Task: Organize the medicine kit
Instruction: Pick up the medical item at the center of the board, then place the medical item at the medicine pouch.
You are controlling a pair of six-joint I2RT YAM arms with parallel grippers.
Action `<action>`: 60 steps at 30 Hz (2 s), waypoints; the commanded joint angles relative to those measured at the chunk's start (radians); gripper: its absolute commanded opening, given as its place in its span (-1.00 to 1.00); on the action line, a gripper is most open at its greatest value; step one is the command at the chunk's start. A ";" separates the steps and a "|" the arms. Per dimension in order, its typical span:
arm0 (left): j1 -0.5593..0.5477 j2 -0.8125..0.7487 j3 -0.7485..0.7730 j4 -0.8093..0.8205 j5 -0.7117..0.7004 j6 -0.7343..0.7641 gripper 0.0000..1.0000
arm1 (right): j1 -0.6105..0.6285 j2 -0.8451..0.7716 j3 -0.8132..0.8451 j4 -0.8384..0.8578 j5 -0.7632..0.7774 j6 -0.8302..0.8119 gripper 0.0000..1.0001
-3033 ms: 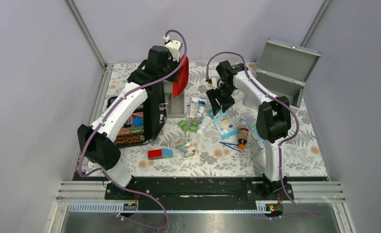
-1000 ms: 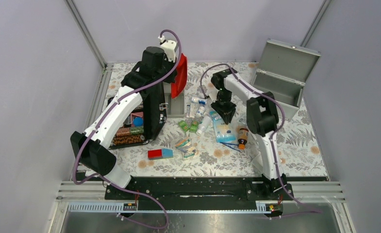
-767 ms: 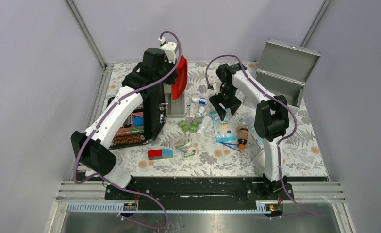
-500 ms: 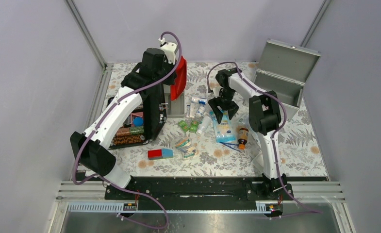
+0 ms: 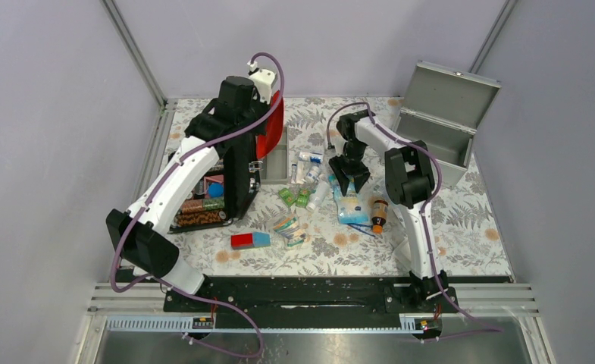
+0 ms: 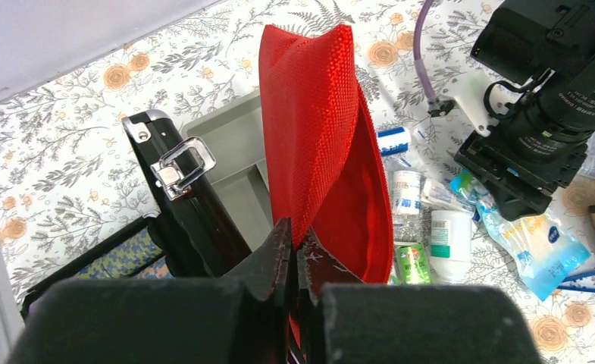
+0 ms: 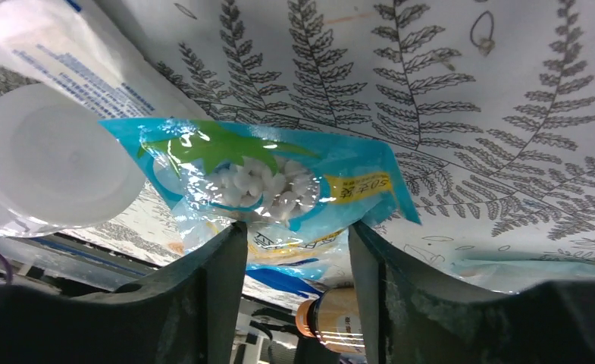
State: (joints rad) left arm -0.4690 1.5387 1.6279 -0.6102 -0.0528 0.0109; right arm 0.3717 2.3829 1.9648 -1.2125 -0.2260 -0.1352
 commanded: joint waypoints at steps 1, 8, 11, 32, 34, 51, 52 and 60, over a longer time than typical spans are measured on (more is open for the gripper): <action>0.007 -0.018 0.052 0.012 -0.048 0.044 -1.00 | 0.001 0.019 -0.006 -0.017 0.017 0.046 0.04; 0.008 0.005 0.064 0.010 -0.005 0.008 -1.00 | 0.000 -0.010 -0.021 -0.013 0.050 0.017 -0.97; 0.007 0.017 0.076 0.008 0.019 -0.008 -1.00 | -0.007 -0.108 -0.032 -0.012 0.050 0.004 -1.00; 0.035 0.125 0.024 0.385 0.395 -0.380 -1.00 | -0.028 -0.315 0.377 0.372 -0.920 0.522 -0.75; 0.052 0.159 0.039 0.396 0.445 -0.466 -1.00 | -0.027 -0.285 0.384 0.552 -0.953 0.672 -0.74; 0.100 0.164 0.001 0.470 0.655 -0.545 -1.00 | -0.020 -0.298 0.373 0.738 -0.793 0.450 -0.72; 0.103 0.164 0.000 0.467 0.655 -0.545 -1.00 | -0.021 -0.301 0.370 0.722 -0.788 0.425 -0.72; 0.117 0.165 -0.016 0.469 0.645 -0.553 -1.00 | -0.023 -0.341 0.317 0.645 -0.688 0.326 -0.76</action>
State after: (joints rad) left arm -0.3588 1.7218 1.6135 -0.2146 0.5556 -0.5255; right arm 0.3466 2.1284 2.3070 -0.5251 -1.0027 0.2939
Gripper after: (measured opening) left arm 0.013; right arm 0.147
